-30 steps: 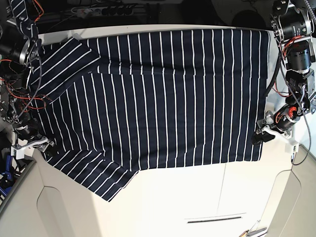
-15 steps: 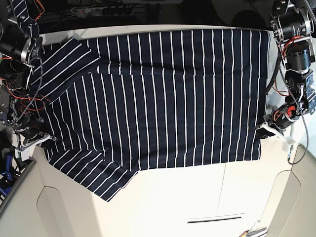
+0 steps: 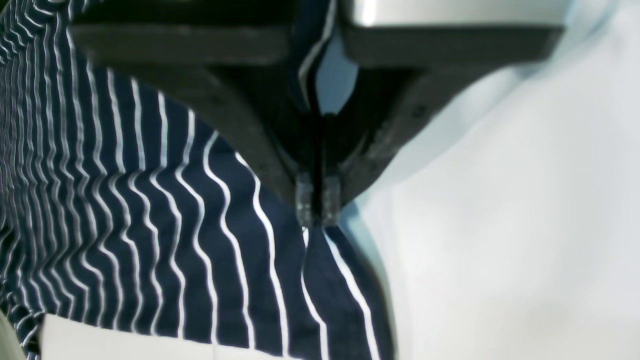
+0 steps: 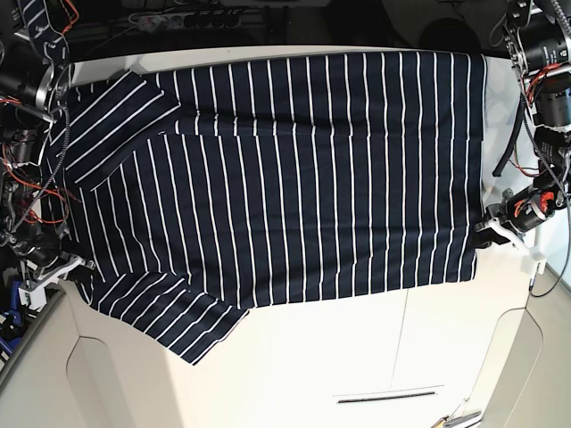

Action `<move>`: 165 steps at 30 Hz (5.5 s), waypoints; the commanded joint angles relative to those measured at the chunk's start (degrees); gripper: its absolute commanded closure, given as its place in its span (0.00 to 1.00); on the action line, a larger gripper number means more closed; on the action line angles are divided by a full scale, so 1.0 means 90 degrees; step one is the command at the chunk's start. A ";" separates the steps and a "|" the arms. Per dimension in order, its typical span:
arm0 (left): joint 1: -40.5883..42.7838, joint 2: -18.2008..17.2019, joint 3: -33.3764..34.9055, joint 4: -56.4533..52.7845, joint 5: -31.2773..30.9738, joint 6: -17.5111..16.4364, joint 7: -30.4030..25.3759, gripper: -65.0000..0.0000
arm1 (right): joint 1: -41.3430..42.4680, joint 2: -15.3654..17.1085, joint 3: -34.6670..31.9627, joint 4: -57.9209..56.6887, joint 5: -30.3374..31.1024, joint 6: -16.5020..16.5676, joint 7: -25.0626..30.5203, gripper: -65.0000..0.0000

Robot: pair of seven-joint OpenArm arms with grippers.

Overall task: Fold the T-shirt properly
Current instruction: 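Lift the hem half with both grippers and fold it toward the collar, then continue folding the hem half over onto the collar half with both grippers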

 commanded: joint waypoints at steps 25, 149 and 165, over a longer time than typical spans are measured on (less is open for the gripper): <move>0.2127 -0.0401 -0.0848 0.3883 -0.0794 -0.0103 0.0687 1.00 | -0.1396 0.1083 0.0015 0.1647 0.1253 0.0138 -0.0442 1.00; 0.4476 -0.0347 -0.2254 0.6067 -0.2800 -0.0103 0.2810 1.00 | -0.3776 -0.0294 0.2390 0.5042 0.3801 0.0172 -0.2849 1.00; 0.4964 -0.0347 -0.2254 0.6530 -0.2603 -0.0103 0.2909 1.00 | -0.5049 -0.0313 0.3007 0.5702 0.3825 0.0170 -0.2858 1.00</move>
